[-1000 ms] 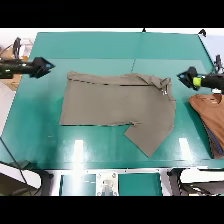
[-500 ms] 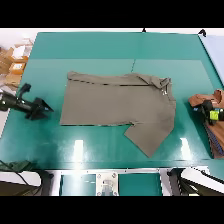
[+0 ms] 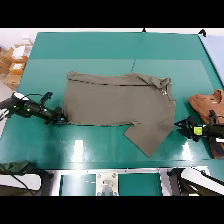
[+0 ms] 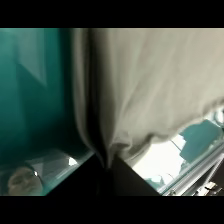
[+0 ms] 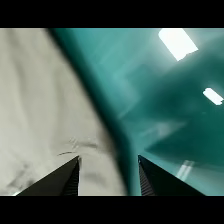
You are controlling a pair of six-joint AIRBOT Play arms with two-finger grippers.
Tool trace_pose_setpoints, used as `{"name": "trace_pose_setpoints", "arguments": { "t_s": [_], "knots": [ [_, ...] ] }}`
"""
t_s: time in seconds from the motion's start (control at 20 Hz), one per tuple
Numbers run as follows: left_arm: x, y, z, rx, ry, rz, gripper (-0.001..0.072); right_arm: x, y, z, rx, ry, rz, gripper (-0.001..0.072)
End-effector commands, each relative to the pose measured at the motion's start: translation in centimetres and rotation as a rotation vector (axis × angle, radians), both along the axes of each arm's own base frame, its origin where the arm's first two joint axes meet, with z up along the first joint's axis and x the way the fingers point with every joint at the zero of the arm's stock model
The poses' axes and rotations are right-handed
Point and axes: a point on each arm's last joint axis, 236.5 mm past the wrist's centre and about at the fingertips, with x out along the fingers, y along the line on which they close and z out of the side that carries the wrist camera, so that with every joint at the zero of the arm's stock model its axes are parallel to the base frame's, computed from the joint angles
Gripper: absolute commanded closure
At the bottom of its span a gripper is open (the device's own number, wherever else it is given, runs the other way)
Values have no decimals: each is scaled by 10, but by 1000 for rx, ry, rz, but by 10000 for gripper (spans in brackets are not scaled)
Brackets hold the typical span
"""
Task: Fold the shirts.
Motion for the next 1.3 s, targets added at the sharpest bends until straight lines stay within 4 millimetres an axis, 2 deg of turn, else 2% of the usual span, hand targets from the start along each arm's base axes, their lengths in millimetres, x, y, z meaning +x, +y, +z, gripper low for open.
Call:
{"name": "trace_pose_setpoints", "arguments": {
  "t_s": [0.0,0.05,0.15,0.2,0.3,0.35,0.4,0.45,0.5,0.55,0.65,0.7,0.75,0.8,0.85,0.9,0.95,1.05,1.15,1.25],
  "knots": [
    [1,-6,-2,21,-17,-25,679,8,21,-21,18,10,46,280],
    [-1,-4,-4,37,-17,-36,680,16,23,-25,23,-8,36,288],
    [0,-3,-3,40,-22,-36,680,32,26,-20,54,-62,29,554],
    [2,-3,0,38,-30,-37,681,39,29,-10,79,-93,42,670],
    [14,-5,24,12,-57,-75,681,57,23,23,66,-183,94,694],
    [25,-4,47,9,-96,-87,681,74,16,55,31,-269,110,694],
    [41,-2,76,22,-169,-89,681,92,9,96,-5,-371,112,695],
    [59,2,114,47,-271,-80,681,110,3,146,-52,-493,117,695],
    [77,3,165,73,-415,-72,681,125,0,210,-110,-641,122,694],
    [88,3,224,95,-567,-60,681,132,0,271,-175,-778,127,694],
    [86,0,346,152,-882,-39,681,122,11,398,-361,-1056,154,695],
    [76,-1,405,182,-1036,-13,681,106,20,458,-482,-1185,157,694],
    [58,-4,467,212,-1207,13,681,88,29,511,-590,-1301,143,695],
    [34,-7,521,244,-1366,36,681,63,39,562,-706,-1416,112,694],
    [3,-10,573,274,-1528,65,681,38,47,601,-816,-1503,74,694],
    [-28,-14,614,293,-1661,89,681,11,55,635,-930,-1578,29,695],
    [-59,-18,647,312,-1778,112,681,-11,61,659,-1026,-1626,-10,694],
    [-97,-17,682,357,-1915,156,681,-40,71,682,-1158,-1670,-59,695],
    [-104,-11,686,403,-1934,178,681,-49,71,687,-1203,-1677,-82,694],
    [-89,0,671,455,-1880,183,681,-41,64,679,-1184,-1654,-82,694]
  ]
}}
